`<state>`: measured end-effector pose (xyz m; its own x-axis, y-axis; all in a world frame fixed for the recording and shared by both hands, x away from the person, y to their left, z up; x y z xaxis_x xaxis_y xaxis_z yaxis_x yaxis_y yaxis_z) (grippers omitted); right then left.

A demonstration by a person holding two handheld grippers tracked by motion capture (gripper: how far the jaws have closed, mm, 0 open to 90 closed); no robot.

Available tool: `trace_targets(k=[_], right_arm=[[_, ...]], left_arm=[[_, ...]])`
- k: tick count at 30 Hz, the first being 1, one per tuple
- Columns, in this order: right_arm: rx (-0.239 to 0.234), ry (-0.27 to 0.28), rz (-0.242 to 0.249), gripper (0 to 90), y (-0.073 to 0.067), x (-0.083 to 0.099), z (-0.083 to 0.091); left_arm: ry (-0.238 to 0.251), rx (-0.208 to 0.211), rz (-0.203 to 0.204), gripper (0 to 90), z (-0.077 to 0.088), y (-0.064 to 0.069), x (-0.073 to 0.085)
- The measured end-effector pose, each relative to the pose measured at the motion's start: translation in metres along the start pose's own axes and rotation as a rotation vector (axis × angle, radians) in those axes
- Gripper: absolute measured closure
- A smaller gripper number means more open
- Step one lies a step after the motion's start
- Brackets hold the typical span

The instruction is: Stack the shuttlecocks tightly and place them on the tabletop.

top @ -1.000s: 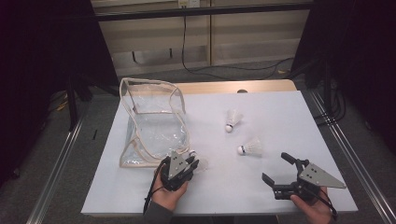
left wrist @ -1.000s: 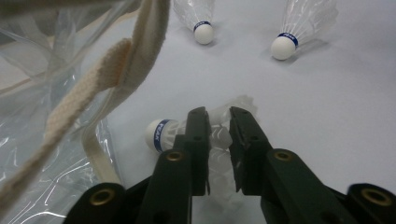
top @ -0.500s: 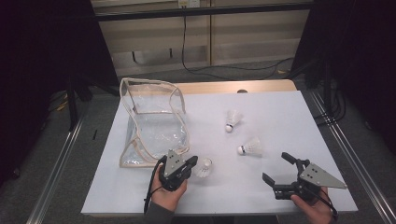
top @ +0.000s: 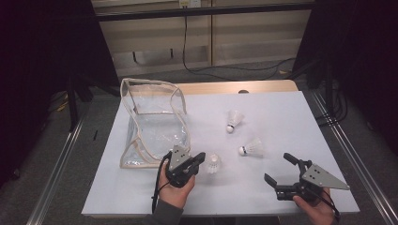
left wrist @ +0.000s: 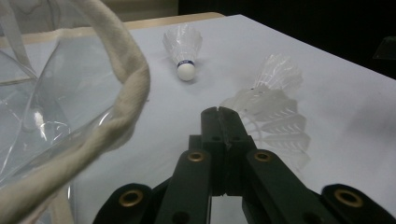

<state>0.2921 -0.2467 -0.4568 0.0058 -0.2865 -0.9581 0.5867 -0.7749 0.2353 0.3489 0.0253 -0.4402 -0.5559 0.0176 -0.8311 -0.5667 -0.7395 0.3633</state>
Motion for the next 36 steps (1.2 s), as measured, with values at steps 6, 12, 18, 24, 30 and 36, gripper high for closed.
trace_targets(k=[6, 12, 18, 24, 30, 36], right_arm=[[-0.004, 0.001, 0.001, 2.1, -0.001, 0.0, 0.0], [-0.002, 0.003, -0.001, 2.1, -0.001, 0.0, 0.0], [-0.006, 0.001, 0.001, 2.1, -0.002, -0.001, 0.0], [-0.008, 0.002, -0.001, 2.1, -0.002, 0.0, 0.0], [-0.003, 0.009, -0.006, 2.0, -0.001, -0.001, 0.001], [-0.005, 0.007, -0.006, 2.1, -0.001, -0.001, 0.001]], left_arm=[[-0.01, -0.01, 0.01, 90.0, -0.008, 0.004, -0.006], [-0.012, -0.024, 0.023, 90.0, -0.018, 0.011, -0.01], [-0.006, -0.052, 0.025, 90.0, -0.027, 0.015, -0.017], [-0.005, -0.093, 0.024, 90.0, -0.038, 0.017, -0.021], [0.001, -0.121, 0.004, 90.0, -0.048, 0.017, -0.023], [-0.001, -0.123, -0.005, 90.0, -0.056, 0.02, -0.022]])
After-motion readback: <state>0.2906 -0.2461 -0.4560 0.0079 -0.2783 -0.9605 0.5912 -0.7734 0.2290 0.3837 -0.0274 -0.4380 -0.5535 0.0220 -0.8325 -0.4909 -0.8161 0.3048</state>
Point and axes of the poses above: each handheld gripper's, and its own axes: z roughly backward along the jaws, x roughly out of its underside, y roughly to its right, the point moved 7 cm from there along -z, roughly forward along the jaws, and after that the axes turned 15 degrees about z, right-handed, at the moved point
